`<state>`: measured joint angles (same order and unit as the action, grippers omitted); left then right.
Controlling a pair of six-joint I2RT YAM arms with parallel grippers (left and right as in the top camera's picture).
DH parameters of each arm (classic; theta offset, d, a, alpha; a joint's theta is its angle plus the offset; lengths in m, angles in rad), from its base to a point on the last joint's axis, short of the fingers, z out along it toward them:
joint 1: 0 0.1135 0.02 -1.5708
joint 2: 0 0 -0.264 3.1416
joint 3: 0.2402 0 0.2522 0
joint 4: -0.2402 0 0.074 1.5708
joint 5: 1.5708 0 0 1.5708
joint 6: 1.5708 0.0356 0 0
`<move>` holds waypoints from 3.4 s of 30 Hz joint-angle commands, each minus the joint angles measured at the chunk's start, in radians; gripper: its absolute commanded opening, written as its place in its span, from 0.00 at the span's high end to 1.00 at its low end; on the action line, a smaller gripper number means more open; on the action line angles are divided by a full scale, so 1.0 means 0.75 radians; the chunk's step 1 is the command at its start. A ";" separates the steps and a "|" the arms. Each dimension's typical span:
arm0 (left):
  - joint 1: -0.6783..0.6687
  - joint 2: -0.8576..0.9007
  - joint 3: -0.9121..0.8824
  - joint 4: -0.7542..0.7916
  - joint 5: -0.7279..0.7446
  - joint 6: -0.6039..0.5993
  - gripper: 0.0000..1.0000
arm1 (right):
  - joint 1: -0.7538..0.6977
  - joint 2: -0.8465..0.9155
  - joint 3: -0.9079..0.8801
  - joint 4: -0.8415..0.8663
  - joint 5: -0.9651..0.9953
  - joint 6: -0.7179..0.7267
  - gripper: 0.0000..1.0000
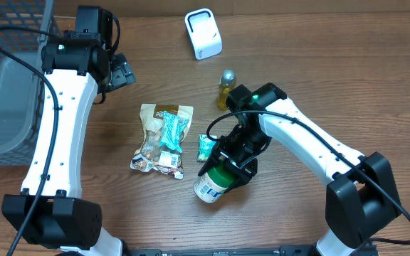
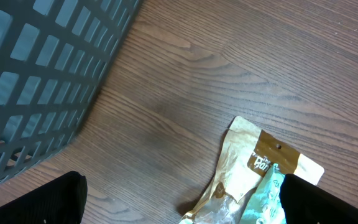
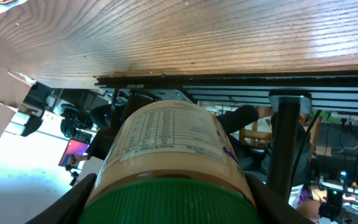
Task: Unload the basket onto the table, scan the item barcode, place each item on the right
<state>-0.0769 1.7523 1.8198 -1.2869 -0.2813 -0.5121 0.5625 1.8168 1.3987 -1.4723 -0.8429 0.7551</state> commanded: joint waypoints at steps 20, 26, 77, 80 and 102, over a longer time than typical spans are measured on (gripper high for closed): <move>-0.003 -0.019 0.025 0.002 -0.018 0.025 0.01 | -0.003 -0.001 0.026 -0.006 -0.056 -0.007 0.92; -0.003 -0.019 0.026 0.002 -0.018 0.025 0.00 | -0.003 -0.001 0.026 -0.006 -0.056 -0.007 0.92; -0.003 -0.019 0.025 0.002 -0.018 0.025 0.00 | -0.003 -0.001 0.026 0.001 -0.024 -0.053 0.92; -0.003 -0.019 0.025 0.002 -0.018 0.025 0.00 | -0.003 -0.001 0.026 0.003 0.078 -0.073 0.92; -0.003 -0.019 0.025 0.002 -0.018 0.025 0.00 | -0.003 -0.001 0.025 0.112 1.019 -0.072 0.96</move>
<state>-0.0769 1.7523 1.8198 -1.2869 -0.2813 -0.5121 0.5629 1.8168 1.3987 -1.3907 -0.1535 0.7059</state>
